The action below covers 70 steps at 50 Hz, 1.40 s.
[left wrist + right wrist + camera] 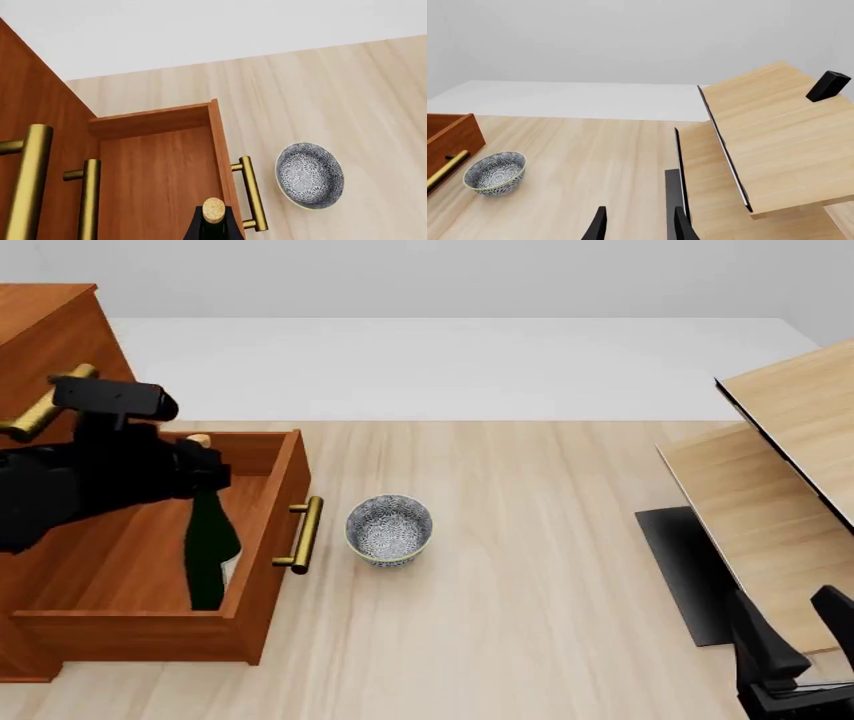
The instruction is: Put the wine bottle in the bottom drawer of the cabinet.
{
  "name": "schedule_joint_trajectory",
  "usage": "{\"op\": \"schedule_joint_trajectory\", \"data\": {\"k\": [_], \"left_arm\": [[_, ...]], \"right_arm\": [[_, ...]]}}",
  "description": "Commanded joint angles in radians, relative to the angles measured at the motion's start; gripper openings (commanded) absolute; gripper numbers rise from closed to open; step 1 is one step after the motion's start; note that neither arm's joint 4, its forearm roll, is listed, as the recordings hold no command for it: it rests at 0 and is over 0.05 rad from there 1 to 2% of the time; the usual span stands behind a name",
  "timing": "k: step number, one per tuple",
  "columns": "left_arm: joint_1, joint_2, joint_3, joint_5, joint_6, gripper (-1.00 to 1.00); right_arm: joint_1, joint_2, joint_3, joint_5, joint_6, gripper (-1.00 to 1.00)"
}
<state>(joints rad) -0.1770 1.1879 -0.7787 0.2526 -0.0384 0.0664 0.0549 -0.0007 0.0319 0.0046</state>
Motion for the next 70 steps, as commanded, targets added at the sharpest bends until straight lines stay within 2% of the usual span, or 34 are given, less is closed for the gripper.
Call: {"op": "schedule_joint_trajectory", "data": {"k": [1, 7, 9, 23, 31, 33, 38, 54, 55, 57, 58, 63, 65, 66, 68, 70], "left_arm": [[0.016, 0.043, 0.025, -0.026, -0.013, -1.0], [0.04, 0.076, 0.045, -0.065, -0.054, -1.0], [0.024, 0.089, 0.051, -0.078, -0.077, -1.0], [0.029, 0.163, 0.077, -0.157, -0.126, -1.0], [0.037, 0.198, 0.08, -0.181, -0.135, -1.0], [0.035, 0.214, 0.079, -0.187, -0.132, -1.0], [0.035, 0.242, 0.071, -0.196, -0.14, -1.0], [0.03, 0.313, -0.003, -0.19, -0.139, -1.0], [0.031, 0.319, -0.005, -0.192, -0.16, -1.0], [0.03, 0.335, -0.012, -0.189, -0.131, -1.0], [0.033, 0.333, -0.012, -0.196, -0.15, -1.0], [0.034, 0.358, -0.02, -0.199, -0.134, -1.0], [0.041, 0.357, -0.023, -0.205, -0.163, -1.0], [0.045, 0.367, -0.025, -0.204, -0.145, -1.0], [0.039, 0.37, -0.024, -0.212, -0.165, -1.0], [0.077, 0.389, -0.023, -0.215, -0.159, -1.0]], "right_arm": [[-0.002, -0.009, 0.0, 0.008, -0.002, 1.0], [-0.002, -0.007, 0.0, 0.006, -0.001, 1.0], [-0.003, -0.006, 0.0, 0.005, -0.001, 1.0], [-0.003, -0.003, 0.0, 0.003, -0.002, 1.0], [-0.003, -0.001, 0.0, 0.002, -0.002, 1.0], [-0.012, 0.0, 0.0, -0.007, 0.049, 1.0], [-0.007, 0.0, 0.0, -0.003, 0.018, 1.0], [-0.009, 0.009, 0.0, -0.011, 0.019, 1.0], [-0.01, 0.01, 0.0, -0.011, 0.019, 1.0], [-0.011, 0.011, 0.0, -0.013, 0.019, 1.0], [-0.01, 0.012, 0.0, -0.013, 0.019, 1.0], [-0.012, 0.012, 0.0, -0.014, 0.019, 1.0], [-0.011, 0.012, 0.0, -0.013, 0.019, 1.0], [-0.011, 0.012, 0.0, -0.013, 0.019, 1.0], [-0.011, 0.012, 0.0, -0.013, 0.019, 1.0], [-0.011, 0.011, 0.0, -0.013, 0.02, 1.0]]}}
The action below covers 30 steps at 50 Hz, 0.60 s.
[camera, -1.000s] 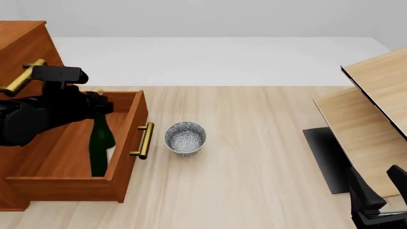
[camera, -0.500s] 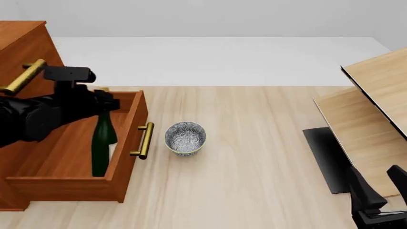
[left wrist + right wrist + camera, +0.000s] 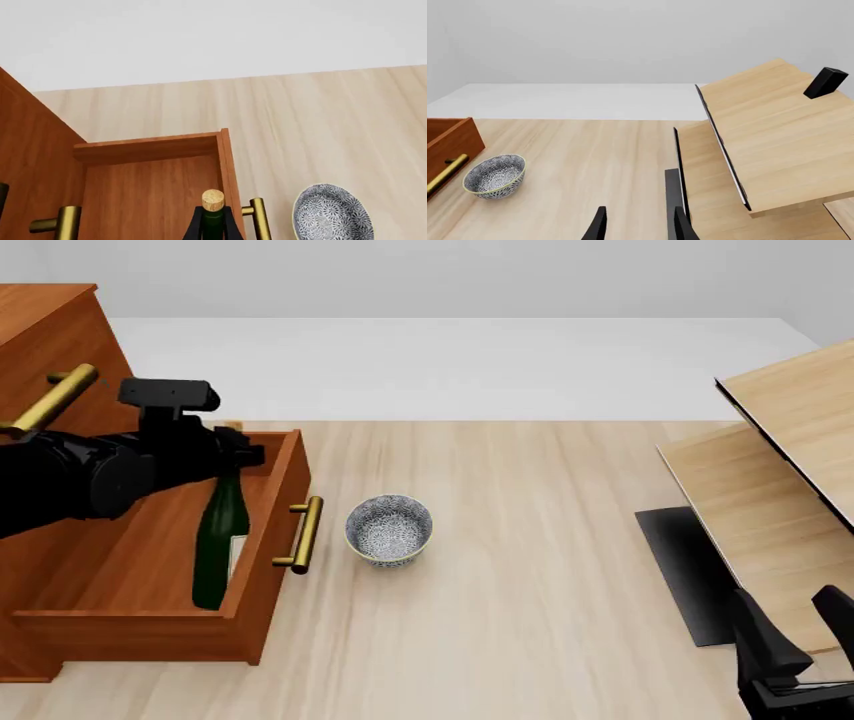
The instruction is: Put the wine bottle in the bottom drawer of the cabinet.
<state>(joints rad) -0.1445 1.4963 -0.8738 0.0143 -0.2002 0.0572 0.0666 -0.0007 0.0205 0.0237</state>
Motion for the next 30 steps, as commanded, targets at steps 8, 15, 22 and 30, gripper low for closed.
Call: {"op": "schedule_joint_trajectory", "data": {"k": [8, 15, 22, 30], "left_arm": [[0.024, 0.107, 0.083, -0.008, -0.009, -1.0], [0.028, 0.125, 0.084, -0.02, -0.018, -1.0], [0.022, 0.148, 0.079, -0.028, -0.014, -1.0], [0.011, 0.184, 0.093, -0.061, -0.021, -1.0]], "right_arm": [[-0.001, -0.003, 0.0, 0.003, 0.0, 1.0], [0.0, -0.002, 0.0, 0.002, -0.001, 1.0], [-0.001, -0.002, 0.0, 0.003, -0.001, 1.0], [0.0, -0.007, 0.0, 0.008, 0.0, 1.0]]}}
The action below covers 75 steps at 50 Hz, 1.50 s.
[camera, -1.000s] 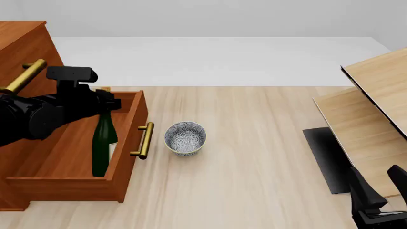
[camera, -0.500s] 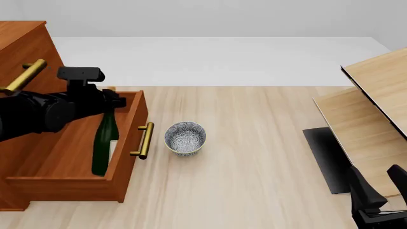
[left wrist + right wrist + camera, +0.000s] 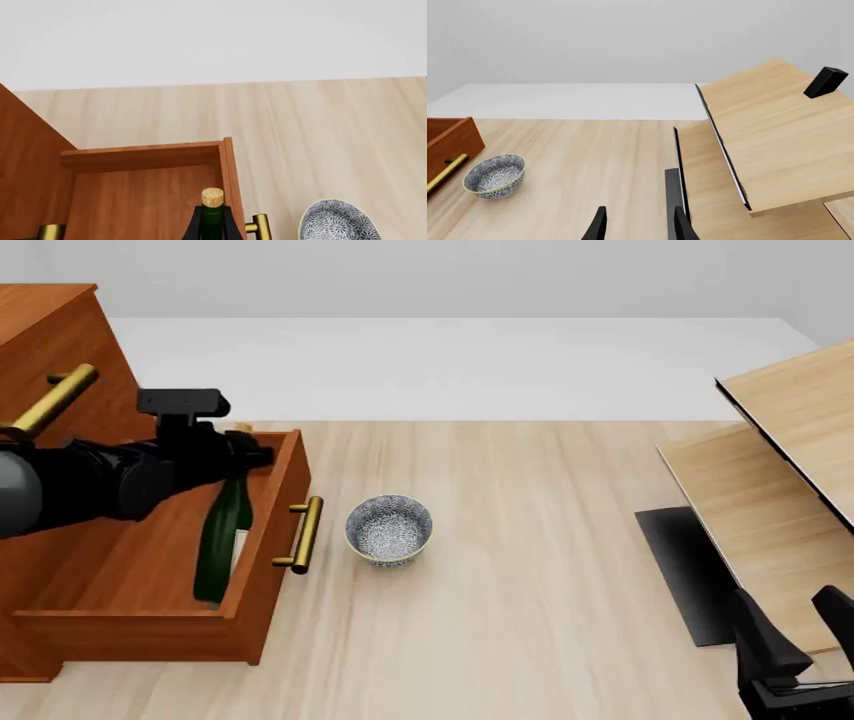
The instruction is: Put the wine bottle in the bottom drawer of the cabinet.
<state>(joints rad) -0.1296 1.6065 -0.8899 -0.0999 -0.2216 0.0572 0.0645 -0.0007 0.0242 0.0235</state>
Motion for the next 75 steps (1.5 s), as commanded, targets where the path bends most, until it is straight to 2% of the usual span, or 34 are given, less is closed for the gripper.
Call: {"op": "schedule_joint_trajectory", "data": {"k": [1, 12, 14, 15, 17, 19, 38, 57, 58, 75], "left_arm": [[-0.004, 0.077, 0.112, 0.048, -0.006, -1.0], [0.0, 0.087, 0.123, 0.035, 0.005, -1.0], [-0.004, 0.084, 0.127, 0.029, -0.013, -1.0], [0.009, 0.09, 0.124, 0.036, 0.013, -1.0], [0.0, 0.085, 0.131, 0.025, -0.017, -1.0], [0.022, 0.087, 0.13, 0.029, 0.006, -1.0], [0.029, 0.052, 0.125, 0.051, 0.002, -1.0], [0.001, 0.079, 0.127, 0.04, -0.019, -1.0], [-0.003, 0.084, 0.126, 0.041, -0.016, 1.0], [0.004, 0.072, 0.133, 0.043, -0.008, 1.0]], "right_arm": [[-0.001, -0.005, 0.0, 0.003, 0.0, 1.0], [-0.001, -0.006, 0.0, 0.005, 0.0, 1.0], [0.0, -0.003, 0.0, 0.003, -0.001, 1.0], [0.0, -0.003, 0.0, 0.002, -0.001, 1.0], [0.0, -0.002, 0.0, 0.002, -0.001, 1.0], [0.0, -0.001, 0.0, 0.001, -0.001, 1.0], [0.001, 0.0, 0.0, 0.0, -0.002, 1.0], [0.0, 0.002, 0.0, -0.003, -0.002, 1.0], [0.001, 0.003, 0.0, -0.004, -0.002, 1.0], [0.002, -0.003, 0.0, 0.002, -0.002, 1.0]]}}
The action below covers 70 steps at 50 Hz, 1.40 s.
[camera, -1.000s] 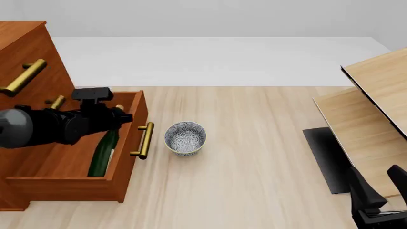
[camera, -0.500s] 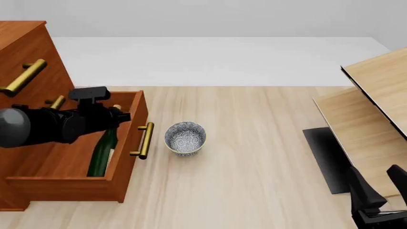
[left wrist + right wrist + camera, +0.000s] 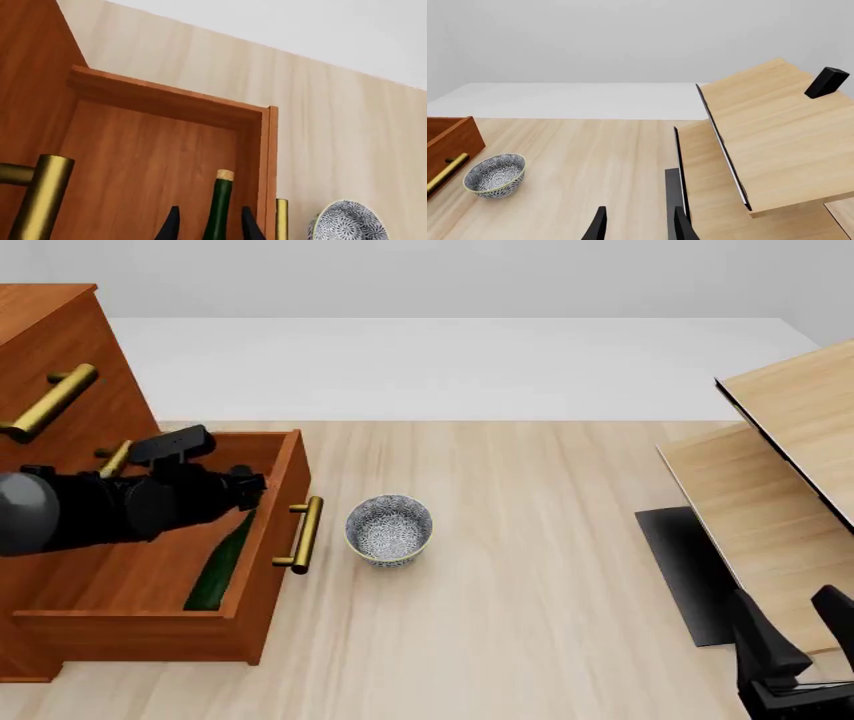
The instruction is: Put the wine bottle in the bottom drawer of the cabinet.
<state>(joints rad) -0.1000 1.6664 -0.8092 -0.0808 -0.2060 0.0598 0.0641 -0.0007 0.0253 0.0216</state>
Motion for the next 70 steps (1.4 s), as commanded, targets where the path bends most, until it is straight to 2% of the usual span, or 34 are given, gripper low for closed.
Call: {"op": "schedule_joint_trajectory", "data": {"k": [1, 18, 34, 42, 51, 56, 57, 59, 60, 64, 66, 68, 70], "left_arm": [[-0.023, 0.012, 0.051, 0.025, -0.021, 1.0], [-0.011, -0.1, 0.013, 0.126, 0.017, 1.0], [0.02, -0.265, -0.08, 0.298, 0.112, 1.0], [-0.012, -0.364, -0.162, 0.397, 0.153, 1.0], [-0.051, -0.471, -0.308, 0.552, 0.22, 1.0], [-0.057, -0.521, -0.379, 0.621, 0.236, 1.0], [-0.048, -0.539, -0.408, 0.656, 0.267, 1.0], [-0.049, -0.558, -0.439, 0.681, 0.253, 1.0], [-0.033, -0.576, -0.457, 0.705, 0.279, 1.0], [-0.034, -0.624, -0.515, 0.777, 0.309, 1.0], [-0.043, -0.649, -0.561, 0.81, 0.275, 1.0], [-0.044, -0.663, -0.588, 0.846, 0.326, 1.0], [-0.042, -0.681, -0.625, 0.872, 0.314, 1.0]], "right_arm": [[-0.001, -0.005, 0.0, 0.003, 0.0, 1.0], [0.0, -0.008, 0.0, 0.007, 0.0, 1.0], [0.002, 0.012, 0.0, -0.013, -0.002, 1.0], [0.003, 0.005, 0.0, -0.007, -0.002, 1.0], [0.004, 0.01, 0.0, -0.012, 0.001, 1.0], [0.003, 0.009, 0.0, -0.011, 0.002, 1.0], [0.003, 0.009, 0.0, -0.012, 0.001, 1.0], [0.003, 0.003, 0.0, -0.006, 0.002, 1.0], [0.003, 0.004, 0.0, -0.007, 0.001, 1.0], [0.002, 0.007, 0.0, -0.01, 0.002, 1.0], [0.002, 0.007, 0.0, -0.011, 0.002, 1.0], [0.002, 0.009, 0.0, -0.013, 0.001, 1.0], [0.002, 0.006, 0.0, -0.011, 0.0, 1.0]]}}
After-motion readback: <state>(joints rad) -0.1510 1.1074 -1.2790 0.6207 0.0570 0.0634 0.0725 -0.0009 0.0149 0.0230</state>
